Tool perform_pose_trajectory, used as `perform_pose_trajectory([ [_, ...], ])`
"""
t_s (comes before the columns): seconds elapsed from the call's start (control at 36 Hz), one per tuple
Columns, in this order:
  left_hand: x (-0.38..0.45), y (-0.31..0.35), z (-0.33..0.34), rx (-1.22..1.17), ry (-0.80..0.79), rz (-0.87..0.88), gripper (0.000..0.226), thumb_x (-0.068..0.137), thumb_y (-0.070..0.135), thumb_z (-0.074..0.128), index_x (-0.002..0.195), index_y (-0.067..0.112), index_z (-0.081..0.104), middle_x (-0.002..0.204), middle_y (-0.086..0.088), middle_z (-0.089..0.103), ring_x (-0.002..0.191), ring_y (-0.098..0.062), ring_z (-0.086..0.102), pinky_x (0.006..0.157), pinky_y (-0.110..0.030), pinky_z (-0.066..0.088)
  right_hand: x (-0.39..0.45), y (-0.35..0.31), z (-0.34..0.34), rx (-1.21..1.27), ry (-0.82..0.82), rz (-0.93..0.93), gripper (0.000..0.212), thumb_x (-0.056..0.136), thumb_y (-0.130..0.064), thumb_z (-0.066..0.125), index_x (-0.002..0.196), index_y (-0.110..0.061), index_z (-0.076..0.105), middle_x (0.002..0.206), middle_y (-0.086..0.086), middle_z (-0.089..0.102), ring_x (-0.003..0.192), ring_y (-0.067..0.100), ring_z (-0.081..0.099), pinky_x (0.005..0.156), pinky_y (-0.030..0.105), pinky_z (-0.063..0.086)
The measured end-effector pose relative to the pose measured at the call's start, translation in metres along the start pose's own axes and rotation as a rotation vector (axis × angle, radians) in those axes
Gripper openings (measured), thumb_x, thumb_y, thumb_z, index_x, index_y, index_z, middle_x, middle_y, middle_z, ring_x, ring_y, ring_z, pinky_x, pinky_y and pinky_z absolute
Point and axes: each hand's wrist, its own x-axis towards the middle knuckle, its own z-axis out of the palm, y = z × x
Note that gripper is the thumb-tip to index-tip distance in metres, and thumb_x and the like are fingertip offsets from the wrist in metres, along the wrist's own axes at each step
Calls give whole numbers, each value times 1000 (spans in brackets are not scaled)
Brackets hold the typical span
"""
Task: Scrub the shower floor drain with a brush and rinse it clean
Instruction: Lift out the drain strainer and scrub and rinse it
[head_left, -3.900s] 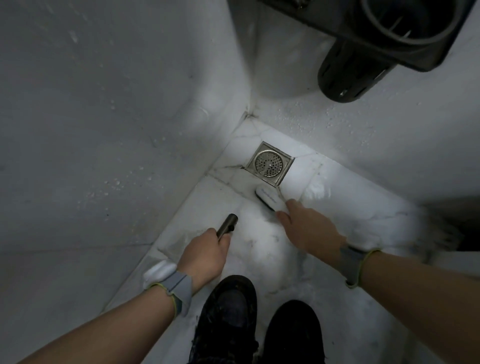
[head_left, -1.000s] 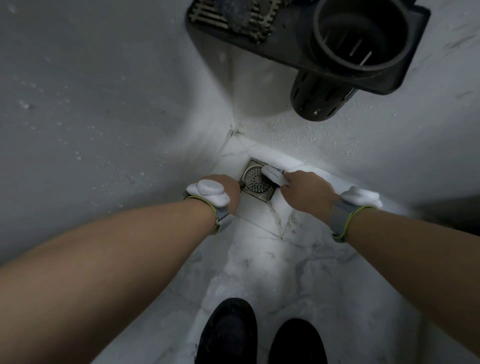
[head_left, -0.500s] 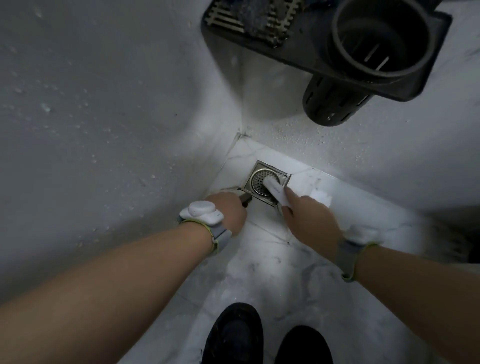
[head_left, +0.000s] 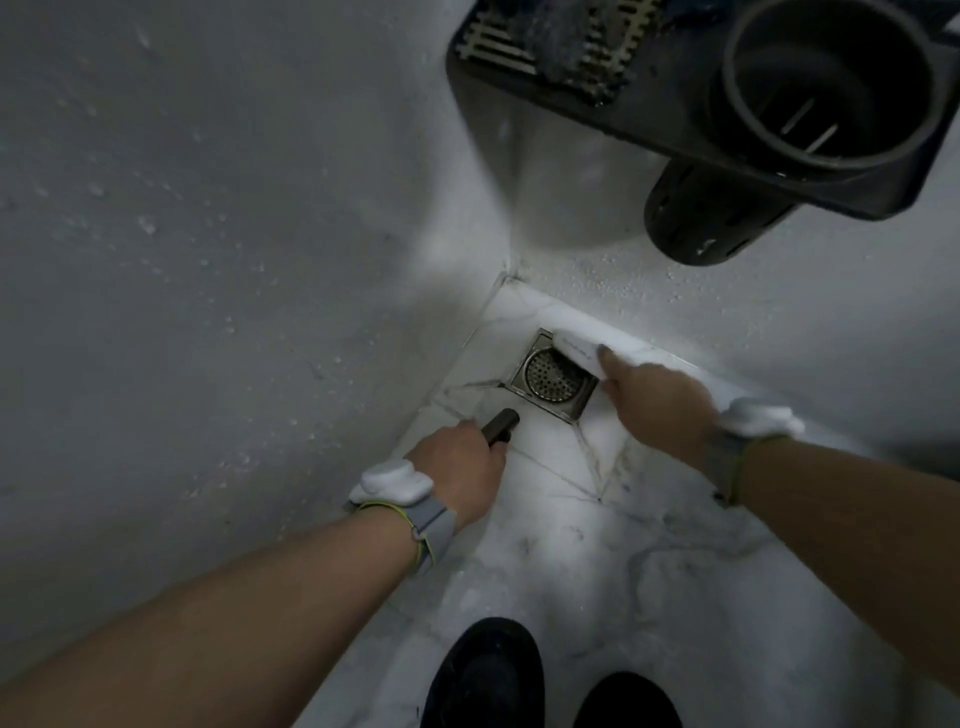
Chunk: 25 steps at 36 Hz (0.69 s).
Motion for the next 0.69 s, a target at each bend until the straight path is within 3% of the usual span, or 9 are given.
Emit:
perform_pose_trajectory([
  [0.06,-2,2,-2,-27,-11,-19,45,101,51,38,109,11,57,104,-10,67,85,-28,64,59,-29,36,2,-12,-5,36,-26,5,52,104,-42,28,154,-33,20,111,10,65,96,31,65,75,38,49],
  [0.17,-5,5,-4,-54,-52,-43,42,99,49,38,106,12,55,99,-8,66,69,-23,52,49,-30,29,-10,-30,2,48,-80,-173,54,103,-46,28,154,-41,11,105,7,62,90,29,65,73,38,54],
  [0.33,-6,9,-4,-79,-63,-39,32,99,45,40,95,15,50,91,-6,64,66,-22,52,47,-29,28,10,0,-16,-74,-55,-24,54,103,-43,30,155,-38,16,122,8,63,106,30,63,82,38,49],
  [0.39,-8,10,-3,-90,-55,-38,33,99,46,39,93,16,50,91,-6,65,70,-26,57,52,-30,33,-9,1,-10,-12,-65,19,52,104,-43,28,154,-35,18,115,9,65,100,29,64,83,40,54],
  [0.47,-8,10,-4,-101,-49,-35,34,100,47,39,94,15,52,91,-6,65,75,-28,62,54,-29,36,-41,-4,0,99,-92,39,52,104,-43,28,154,-33,18,97,7,67,78,23,64,71,35,56],
  [0.58,-8,12,-6,-90,-66,-25,32,101,44,39,91,15,50,84,-4,61,59,-19,50,46,-28,26,-49,-36,5,240,-189,2,53,103,-44,32,153,-37,19,126,10,63,105,32,63,87,42,54],
  [0.69,-9,19,-5,-91,-66,-17,30,101,43,39,91,16,49,85,-3,60,61,-19,48,46,-29,25,-7,-47,-9,129,-96,-29,52,103,-35,35,152,-38,19,105,7,65,92,29,66,70,33,50],
])
